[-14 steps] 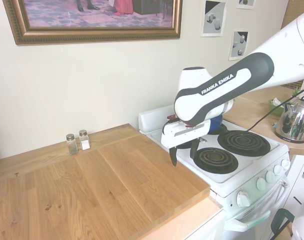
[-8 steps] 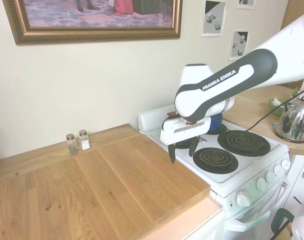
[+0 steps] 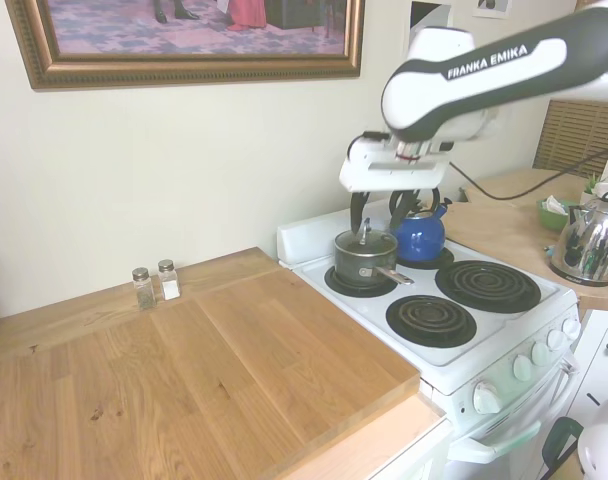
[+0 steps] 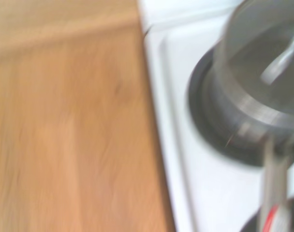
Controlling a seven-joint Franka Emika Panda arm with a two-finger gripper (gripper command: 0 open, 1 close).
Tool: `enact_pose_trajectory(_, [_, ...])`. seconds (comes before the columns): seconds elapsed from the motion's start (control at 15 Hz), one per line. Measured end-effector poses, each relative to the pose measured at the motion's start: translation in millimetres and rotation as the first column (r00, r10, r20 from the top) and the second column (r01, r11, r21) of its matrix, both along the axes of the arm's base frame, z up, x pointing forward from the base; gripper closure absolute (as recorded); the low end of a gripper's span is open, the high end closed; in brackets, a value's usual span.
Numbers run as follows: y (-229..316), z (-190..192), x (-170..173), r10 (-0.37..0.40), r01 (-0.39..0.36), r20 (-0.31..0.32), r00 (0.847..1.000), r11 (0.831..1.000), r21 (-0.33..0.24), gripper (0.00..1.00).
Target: Uncover the lid of the pot
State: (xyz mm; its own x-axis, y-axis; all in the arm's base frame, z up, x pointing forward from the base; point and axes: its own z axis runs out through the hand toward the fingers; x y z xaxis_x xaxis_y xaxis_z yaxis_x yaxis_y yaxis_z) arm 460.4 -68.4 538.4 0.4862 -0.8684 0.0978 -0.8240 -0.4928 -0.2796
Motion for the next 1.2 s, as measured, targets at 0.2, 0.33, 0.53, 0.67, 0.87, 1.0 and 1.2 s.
enact_pose_trajectory(0.2, [-39, -3, 56, -0.073, 0.074, -0.030, 0.997, 0.996, 0.050, 0.00])
enact_pose_trajectory(0.33, [-61, -6, 89, -0.142, 0.146, -0.066, 0.988, 0.988, 0.060, 0.00])
enact_pose_trajectory(0.53, [-75, -6, 127, -0.230, 0.237, -0.104, 0.968, 0.970, 0.060, 0.00])
enact_pose_trajectory(0.67, [-80, -19, 143, -0.297, 0.309, -0.170, 0.940, 0.949, 0.054, 0.00])
enact_pose_trajectory(0.87, [-89, -52, 152, -0.337, 0.357, -0.250, 0.908, 0.933, 0.042, 0.00])
enact_pose_trajectory(1.0, [-96, -58, 154, -0.360, 0.381, -0.260, 0.896, 0.924, 0.037, 1.00])
enact_pose_trajectory(1.2, [-105, -65, 160, -0.392, 0.413, -0.267, 0.880, 0.910, 0.024, 1.00])
